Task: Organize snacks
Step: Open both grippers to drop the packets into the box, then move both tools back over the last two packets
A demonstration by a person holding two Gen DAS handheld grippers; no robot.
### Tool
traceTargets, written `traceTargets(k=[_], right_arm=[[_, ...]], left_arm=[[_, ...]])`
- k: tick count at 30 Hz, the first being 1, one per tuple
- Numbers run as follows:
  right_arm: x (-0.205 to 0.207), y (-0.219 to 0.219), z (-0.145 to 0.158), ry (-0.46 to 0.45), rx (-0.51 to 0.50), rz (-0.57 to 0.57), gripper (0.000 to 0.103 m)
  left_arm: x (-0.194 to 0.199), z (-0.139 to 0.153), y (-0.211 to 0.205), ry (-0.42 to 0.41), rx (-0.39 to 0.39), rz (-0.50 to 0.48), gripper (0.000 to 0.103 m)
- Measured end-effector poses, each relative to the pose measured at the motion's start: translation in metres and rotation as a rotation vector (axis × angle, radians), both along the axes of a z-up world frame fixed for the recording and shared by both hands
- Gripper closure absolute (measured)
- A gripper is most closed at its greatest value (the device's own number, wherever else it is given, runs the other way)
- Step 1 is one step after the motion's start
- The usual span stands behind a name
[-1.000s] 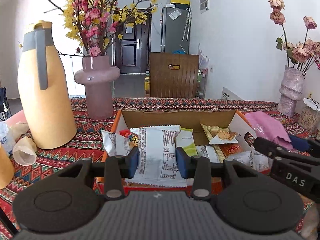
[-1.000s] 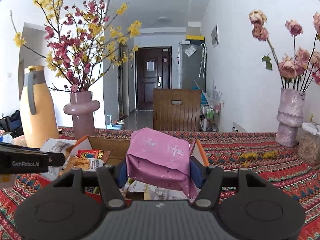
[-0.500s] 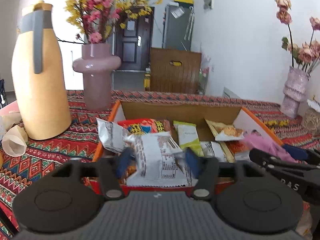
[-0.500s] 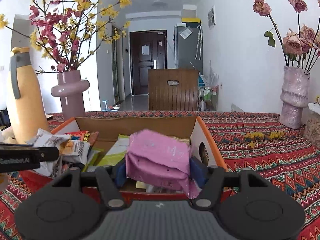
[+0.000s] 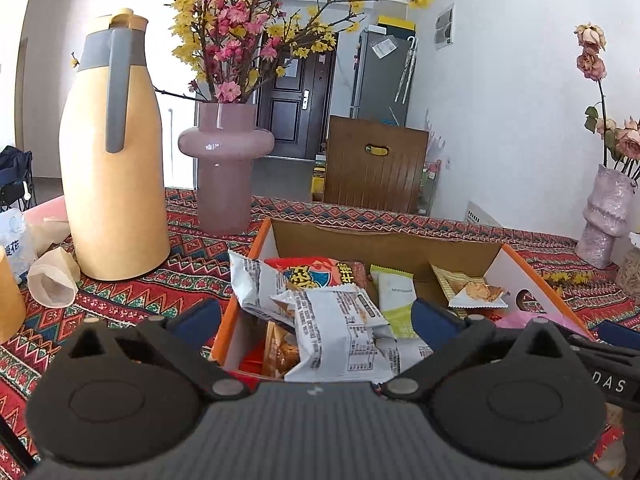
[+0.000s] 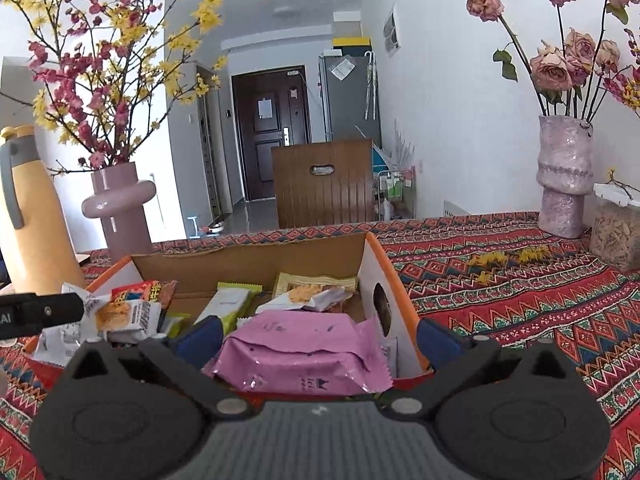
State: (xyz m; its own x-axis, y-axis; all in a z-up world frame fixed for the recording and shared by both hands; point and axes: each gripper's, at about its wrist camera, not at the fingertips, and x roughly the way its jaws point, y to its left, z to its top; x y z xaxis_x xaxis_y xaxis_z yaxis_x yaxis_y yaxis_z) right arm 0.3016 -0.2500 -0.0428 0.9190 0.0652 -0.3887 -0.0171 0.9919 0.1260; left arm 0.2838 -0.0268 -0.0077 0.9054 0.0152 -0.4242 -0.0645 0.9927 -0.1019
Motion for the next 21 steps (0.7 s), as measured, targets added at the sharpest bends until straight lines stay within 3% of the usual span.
traceTargets(k=[11,21], right_arm=[[-0.028,-0.003,0.025,-0.053,0.019,0.024,0.0],[-0.074,-0.001,0.019,0.011,-0.006,0.084,0.0]], left_arm=[[-0.035,0.024,0.006,-0.016,0.009,-0.015,0.0],[-0.067,0.002,0.018,0.072,0.047,-0.051,0.0]])
